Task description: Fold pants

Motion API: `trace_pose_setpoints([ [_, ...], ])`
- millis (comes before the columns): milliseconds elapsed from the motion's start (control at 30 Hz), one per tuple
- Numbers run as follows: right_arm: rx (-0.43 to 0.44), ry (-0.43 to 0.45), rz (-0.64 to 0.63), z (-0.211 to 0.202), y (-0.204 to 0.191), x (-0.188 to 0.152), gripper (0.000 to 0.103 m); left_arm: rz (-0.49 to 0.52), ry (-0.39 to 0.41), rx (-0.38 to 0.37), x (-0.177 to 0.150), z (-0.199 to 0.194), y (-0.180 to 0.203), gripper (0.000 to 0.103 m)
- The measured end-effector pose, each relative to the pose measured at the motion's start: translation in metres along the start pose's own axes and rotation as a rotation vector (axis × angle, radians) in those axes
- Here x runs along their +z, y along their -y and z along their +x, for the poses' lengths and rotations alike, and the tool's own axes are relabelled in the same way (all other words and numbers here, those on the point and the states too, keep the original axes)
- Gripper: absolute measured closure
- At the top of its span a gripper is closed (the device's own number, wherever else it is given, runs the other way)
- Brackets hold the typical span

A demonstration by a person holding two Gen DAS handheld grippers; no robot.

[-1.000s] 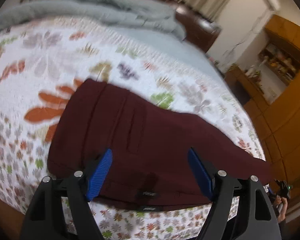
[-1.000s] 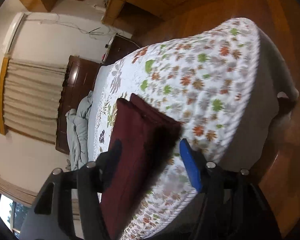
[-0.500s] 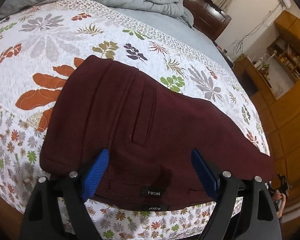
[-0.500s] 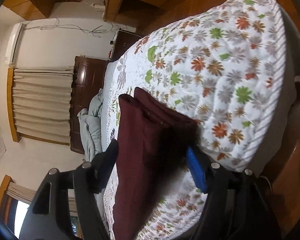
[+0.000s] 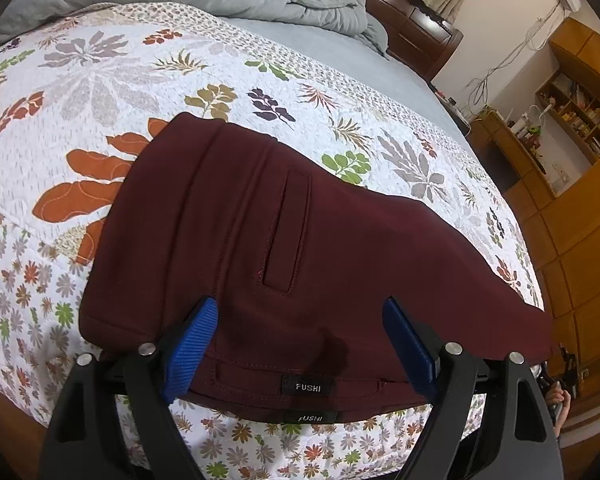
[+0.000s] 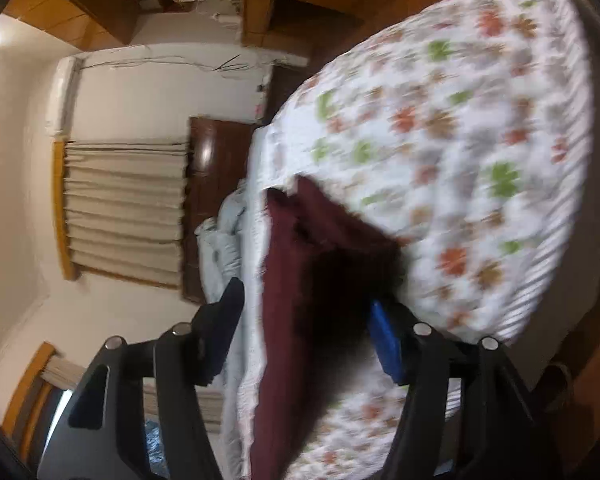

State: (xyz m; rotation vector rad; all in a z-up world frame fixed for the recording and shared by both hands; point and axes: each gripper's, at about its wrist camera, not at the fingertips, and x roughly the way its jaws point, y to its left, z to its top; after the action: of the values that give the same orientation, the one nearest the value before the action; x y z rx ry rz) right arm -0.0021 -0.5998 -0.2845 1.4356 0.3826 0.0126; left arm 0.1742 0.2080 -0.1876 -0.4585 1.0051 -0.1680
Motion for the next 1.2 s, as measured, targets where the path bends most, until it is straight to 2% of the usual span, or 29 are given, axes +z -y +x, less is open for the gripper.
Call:
trace_pose_setpoints([
  [100,0.01,-0.003,-0.084,0.004,-0.019,0.001,0.042,0.007,-0.003,0.008,0.0,0.001,0.001,0.018],
  [133,-0.018,-0.003,-0.076,0.006,-0.014,0.002,0.043,0.009,-0.004,0.01,0.0,0.001,0.002,0.018],
  [167,-0.04,-0.005,-0.042,0.008,-0.002,0.003,0.051,0.007,-0.004,0.01,0.0,0.001,0.002,0.018],
  [200,-0.037,-0.003,-0.026,0.008,0.006,0.003,0.054,0.004,-0.003,0.008,0.0,0.001,0.001,0.018],
  [333,-0.028,0.0,-0.04,0.005,0.006,0.003,0.054,0.001,-0.001,0.003,0.0,0.001,0.001,0.018],
  [400,-0.038,-0.002,-0.061,0.009,-0.003,0.005,0.067,0.005,-0.004,0.01,0.0,0.001,0.002,0.018],
  [433,-0.046,-0.001,-0.073,0.01,-0.008,0.005,0.076,0.006,-0.005,0.012,0.0,0.001,0.002,0.018],
  [533,-0.108,0.005,-0.117,0.01,-0.027,0.006,0.082,-0.001,-0.003,0.007,0.0,0.001,0.002,0.018],
  [733,-0.239,0.006,-0.255,0.009,-0.078,-0.003,0.085,-0.003,0.002,-0.004,0.0,0.0,0.0,0.018],
  [967,-0.382,0.0,-0.518,0.026,-0.156,-0.028,0.085,-0.017,0.009,-0.025,-0.001,-0.002,-0.003,0.018],
  [1200,-0.461,-0.011,-0.749,0.042,-0.214,-0.068,0.085,-0.033,0.018,-0.054,-0.002,-0.004,-0.006,0.018],
])
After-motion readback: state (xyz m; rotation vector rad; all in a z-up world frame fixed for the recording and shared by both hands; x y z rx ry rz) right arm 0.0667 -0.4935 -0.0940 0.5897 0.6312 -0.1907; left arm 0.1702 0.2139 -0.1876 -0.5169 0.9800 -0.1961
